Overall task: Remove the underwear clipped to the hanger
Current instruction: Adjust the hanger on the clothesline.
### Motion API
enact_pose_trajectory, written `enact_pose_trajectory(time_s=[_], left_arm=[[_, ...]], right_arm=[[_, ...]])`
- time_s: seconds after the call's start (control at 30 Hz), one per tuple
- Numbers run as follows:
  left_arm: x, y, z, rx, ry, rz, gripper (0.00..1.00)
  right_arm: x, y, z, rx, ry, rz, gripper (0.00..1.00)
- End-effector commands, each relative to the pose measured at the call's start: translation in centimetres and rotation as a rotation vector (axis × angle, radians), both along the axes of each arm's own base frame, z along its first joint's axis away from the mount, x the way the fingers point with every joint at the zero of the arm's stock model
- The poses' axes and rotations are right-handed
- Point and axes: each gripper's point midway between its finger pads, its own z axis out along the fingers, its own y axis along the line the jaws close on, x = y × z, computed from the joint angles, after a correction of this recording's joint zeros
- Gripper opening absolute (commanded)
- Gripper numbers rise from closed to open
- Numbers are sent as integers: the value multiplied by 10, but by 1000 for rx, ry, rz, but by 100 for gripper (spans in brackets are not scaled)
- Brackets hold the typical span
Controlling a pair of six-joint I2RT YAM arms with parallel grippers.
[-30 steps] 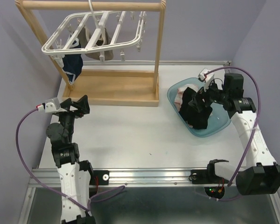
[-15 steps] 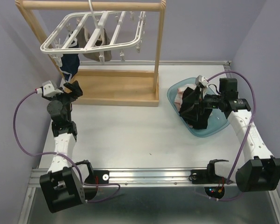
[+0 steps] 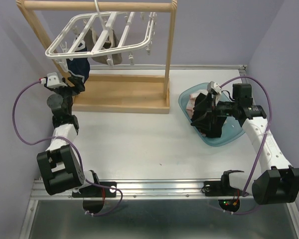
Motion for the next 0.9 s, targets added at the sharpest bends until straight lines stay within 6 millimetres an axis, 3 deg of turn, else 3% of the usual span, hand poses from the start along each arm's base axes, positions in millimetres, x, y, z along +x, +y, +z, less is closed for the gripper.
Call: enact_pose_trajectory(time_s=[0.0,0.17,0.27,0.4,0.47,0.53,0.87], left_arm=[[2,-10,61,121,-186,-62,86],[8,-18,69,154,-228,-119,77],[9,-22,76,174,-249,-151,62],[5,-24,83,172,-272,-164,14],[0,-27,89,177,-303,-169,5],[-8,-31,86,163,-315,-178,0],[-62,-71,88,1,-460,-358,0]], right_arm=[[-3,5,0,9,-23,31,100],[-2,7,-3,5,-9,36,100],[-1,6,-4,4,-8,34,100],[-2,7,-4,4,-6,37,100],[-2,8,-5,3,-6,39,100],[-3,8,-4,2,-8,40,100],[-4,10,-4,4,-11,47,100]])
